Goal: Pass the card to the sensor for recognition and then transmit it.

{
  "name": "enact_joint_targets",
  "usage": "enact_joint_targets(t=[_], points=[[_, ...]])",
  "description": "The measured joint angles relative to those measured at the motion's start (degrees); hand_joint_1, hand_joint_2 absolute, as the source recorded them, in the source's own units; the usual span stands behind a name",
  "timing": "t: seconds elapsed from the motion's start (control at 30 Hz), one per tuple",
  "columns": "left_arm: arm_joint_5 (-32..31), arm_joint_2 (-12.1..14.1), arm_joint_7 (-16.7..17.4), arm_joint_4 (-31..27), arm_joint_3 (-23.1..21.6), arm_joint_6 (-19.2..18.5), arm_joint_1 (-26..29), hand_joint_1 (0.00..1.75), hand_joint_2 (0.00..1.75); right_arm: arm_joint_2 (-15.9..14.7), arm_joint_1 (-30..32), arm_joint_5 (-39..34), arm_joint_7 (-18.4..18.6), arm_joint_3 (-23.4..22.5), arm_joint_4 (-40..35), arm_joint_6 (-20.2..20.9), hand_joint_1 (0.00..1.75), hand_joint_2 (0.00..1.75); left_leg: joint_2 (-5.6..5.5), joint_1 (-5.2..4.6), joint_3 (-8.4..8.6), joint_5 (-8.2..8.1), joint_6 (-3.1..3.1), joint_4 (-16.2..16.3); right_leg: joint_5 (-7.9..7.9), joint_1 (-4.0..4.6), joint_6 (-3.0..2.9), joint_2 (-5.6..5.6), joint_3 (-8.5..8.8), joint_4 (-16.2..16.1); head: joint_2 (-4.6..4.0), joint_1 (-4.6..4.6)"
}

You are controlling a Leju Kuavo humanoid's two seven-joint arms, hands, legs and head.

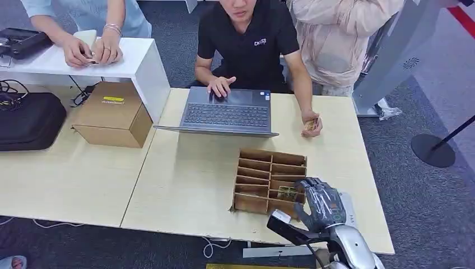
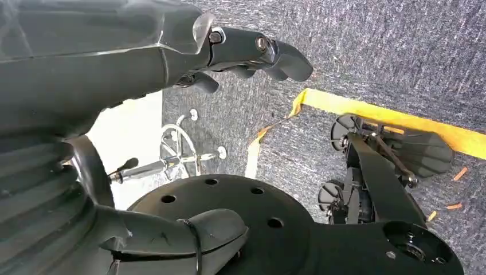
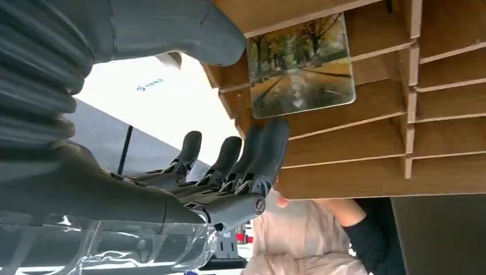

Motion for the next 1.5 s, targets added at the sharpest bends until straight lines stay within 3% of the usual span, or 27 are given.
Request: enact_joint_targets(t=[0.27, 0.37, 0.57, 0.6, 0.63, 0.67, 0.8, 0.93, 1.2, 1.23, 1.4, 1.5], points=[[0.00, 0.00, 0.00, 0.00, -0.04, 0.00, 0.00, 0.00, 1.75, 0.00, -1.25, 0.00, -0.02, 0.63, 1.49, 0.00, 0.86, 1.75, 0.00, 0.00, 0.00, 0.00, 0.00, 0.00, 0.00, 0.00, 0.00, 0.00, 0.00, 0.00, 0.00, 0.02], [0.00, 0.00, 0.00, 0.00, -0.09, 0.00, -0.01, 0.00, 1.75, 0.00, -1.43, -0.02, -0.02, 0.83, 1.70, 0.00, 0.77, 1.75, 0.00, 0.00, 0.00, 0.00, 0.00, 0.00, 0.00, 0.00, 0.00, 0.00, 0.00, 0.00, 0.00, 0.00], [0.30, 0.00, 0.00, 0.00, -0.09, -0.02, 0.00, 0.00, 1.75, -0.09, -2.26, -0.93, -0.35, 1.35, 2.40, 0.11, 0.82, 1.75, 0.02, 0.00, 0.00, 0.00, 0.00, 0.00, 0.02, 0.00, -0.01, 0.02, 0.00, 0.00, 0.00, 0.00], [0.44, 0.00, 0.00, 0.00, -0.09, -0.02, 0.00, 0.00, 1.75, -0.22, -2.80, -1.42, -0.63, 1.55, 2.79, 0.20, 0.96, 1.75, 0.02, 0.00, 0.01, 0.00, 0.00, 0.00, 0.03, 0.00, -0.02, 0.02, 0.00, 0.00, 0.00, 0.00], [0.57, 0.00, 0.00, 0.00, -0.09, -0.02, 0.00, 0.00, 1.75, -0.28, -3.24, -1.72, -0.70, 1.72, 3.08, 0.24, 0.98, 1.75, 0.01, 0.00, 0.01, 0.00, 0.00, 0.00, 0.03, 0.00, -0.02, 0.01, 0.00, 0.00, 0.00, 0.00], [0.77, 0.00, -0.02, 0.00, -0.09, -0.02, 0.00, 0.00, 1.75, -0.42, -3.69, -1.99, -0.72, 1.92, 3.37, 0.28, 1.15, 1.75, 0.01, 0.00, 0.01, 0.01, 0.00, 0.01, 0.03, 0.00, -0.02, 0.01, 0.00, 0.00, 0.00, 0.02], [1.03, -0.02, -0.11, 0.00, -0.09, -0.04, 0.01, 0.00, 1.75, -0.44, -4.66, -2.21, -0.68, 2.84, 4.33, 0.61, 1.34, 1.75, 0.01, 0.00, 0.01, 0.01, 0.00, 0.01, 0.03, 0.00, -0.02, 0.01, 0.00, 0.00, 0.00, 0.00], [1.11, -0.02, -0.11, 0.00, -0.09, -0.07, 0.01, 0.00, 1.75, -0.52, -5.01, -2.21, -0.50, 3.45, 4.74, 0.85, 1.41, 1.75, 0.01, 0.00, 0.01, 0.00, 0.00, 0.01, 0.03, 0.00, -0.02, 0.02, -0.01, 0.00, 0.00, 0.00], [1.25, -0.11, -0.13, 0.00, -0.11, -0.07, 0.02, 0.00, 1.75, -0.98, -4.85, -2.29, 0.00, 3.74, 4.94, 0.85, 1.73, 1.75, 0.01, 0.00, 0.02, 0.01, 0.00, 0.01, 0.03, 0.00, -0.02, 0.02, 0.01, -0.01, 0.00, 0.00], [1.25, -0.11, -0.13, 0.00, -0.11, -0.07, 0.02, 0.00, 1.75, -1.03, -4.79, -2.34, 0.04, 3.74, 4.94, 0.81, 1.68, 1.75, 0.01, 0.00, 0.03, 0.01, 0.00, 0.01, 0.04, 0.00, -0.02, 0.02, 0.01, -0.01, 0.00, 0.00], [1.27, -0.11, -0.13, 0.00, -0.13, -0.07, 0.01, 0.00, 1.75, -1.38, -4.42, -3.99, -0.39, 3.67, 4.87, 0.31, 1.75, 1.75, 0.02, 0.00, 0.05, 0.01, 0.00, 0.01, 0.05, 0.00, -0.01, 0.02, 0.02, -0.01, 0.00, 0.00], [1.31, -0.11, -0.15, 0.00, -0.20, -0.04, 0.02, 0.00, 1.75, -1.62, -3.92, -7.39, -2.32, 2.90, 3.97, 0.24, 1.75, 1.75, 0.01, 0.00, 0.04, 0.01, 0.00, 0.02, 0.05, 0.00, -0.01, 0.02, 0.02, -0.01, 0.00, 0.00]])
